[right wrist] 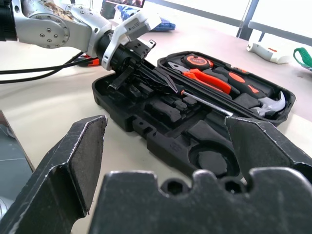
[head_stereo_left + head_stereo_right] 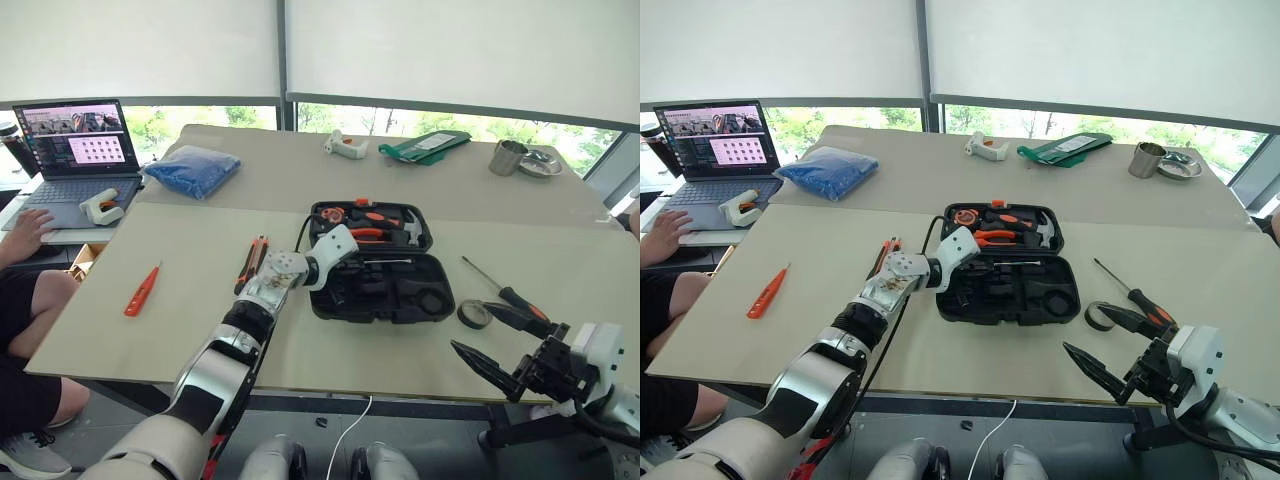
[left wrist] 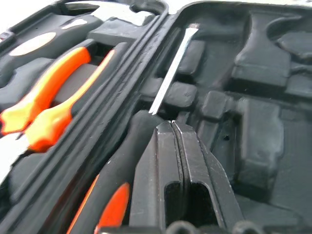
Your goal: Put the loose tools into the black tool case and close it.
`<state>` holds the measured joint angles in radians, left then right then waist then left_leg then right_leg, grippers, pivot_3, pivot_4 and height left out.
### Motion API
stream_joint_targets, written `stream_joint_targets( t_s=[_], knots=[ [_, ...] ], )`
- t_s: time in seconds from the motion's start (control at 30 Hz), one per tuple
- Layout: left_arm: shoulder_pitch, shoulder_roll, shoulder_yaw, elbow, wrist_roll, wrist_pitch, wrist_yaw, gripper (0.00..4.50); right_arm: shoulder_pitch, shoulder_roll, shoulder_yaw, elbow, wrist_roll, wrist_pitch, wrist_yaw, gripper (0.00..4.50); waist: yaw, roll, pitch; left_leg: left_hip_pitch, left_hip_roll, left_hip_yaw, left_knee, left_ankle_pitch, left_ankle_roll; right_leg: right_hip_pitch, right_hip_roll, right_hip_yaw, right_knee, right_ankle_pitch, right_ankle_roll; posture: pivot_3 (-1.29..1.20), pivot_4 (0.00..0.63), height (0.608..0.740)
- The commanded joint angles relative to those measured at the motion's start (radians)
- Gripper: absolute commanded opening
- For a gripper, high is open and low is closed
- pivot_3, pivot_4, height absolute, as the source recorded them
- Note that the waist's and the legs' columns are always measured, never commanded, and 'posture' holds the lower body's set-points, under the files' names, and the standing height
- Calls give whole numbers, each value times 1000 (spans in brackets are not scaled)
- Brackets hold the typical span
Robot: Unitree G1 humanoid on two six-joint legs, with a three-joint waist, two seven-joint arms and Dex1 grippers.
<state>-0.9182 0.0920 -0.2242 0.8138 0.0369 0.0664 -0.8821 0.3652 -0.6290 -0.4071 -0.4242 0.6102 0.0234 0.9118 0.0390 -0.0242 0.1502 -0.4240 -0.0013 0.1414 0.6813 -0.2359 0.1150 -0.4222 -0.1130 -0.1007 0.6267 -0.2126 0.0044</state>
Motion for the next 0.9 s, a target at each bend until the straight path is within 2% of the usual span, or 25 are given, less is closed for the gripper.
stream_joint_targets(
  t_s=[0.03,0.2,0.3,0.4,0.53,0.77,0.9],
  knots=[
    [2,-6,32,-82,-40,-2,0,49,6,2,-38,-36,15,-3,-8,4500,0,0,0,0,0,0,0,2,-4,0,0,0,0,1,-3,0,150,740],
    [-42,-17,66,-5,-18,-16,131,49,-1,4,-30,-34,11,-3,-14,4500,0,0,0,-1,0,0,0,3,-4,0,0,0,0,1,-3,0,150,740],
    [-55,-20,59,36,-1,-15,165,49,-7,4,-26,-32,10,-3,-17,4500,2,0,0,-1,0,0,0,-1,1,0,0,0,0,1,-2,0,150,740],
    [-50,-13,13,64,48,-32,168,49,-10,4,-26,-30,9,-2,-19,4500,2,0,0,-1,0,0,0,-1,1,0,0,0,0,1,-2,0,150,740],
    [-40,-33,7,93,47,-2,149,49,-11,3,-26,-28,10,-1,-18,4500,3,0,0,0,0,0,0,2,-4,0,0,0,0,1,-2,0,150,740],
    [-57,-42,-62,174,125,-34,143,49,-23,15,-21,-2,-9,-9,-38,4500,6,1,-1,1,0,0,0,-1,2,0,0,0,-1,0,1,0,150,740],
    [-72,-54,-56,205,118,-32,126,49,-26,29,-21,4,-7,0,-55,4500,8,4,-3,2,0,0,0,-1,2,1,0,0,-1,-1,2,0,150,740]
  ],
)
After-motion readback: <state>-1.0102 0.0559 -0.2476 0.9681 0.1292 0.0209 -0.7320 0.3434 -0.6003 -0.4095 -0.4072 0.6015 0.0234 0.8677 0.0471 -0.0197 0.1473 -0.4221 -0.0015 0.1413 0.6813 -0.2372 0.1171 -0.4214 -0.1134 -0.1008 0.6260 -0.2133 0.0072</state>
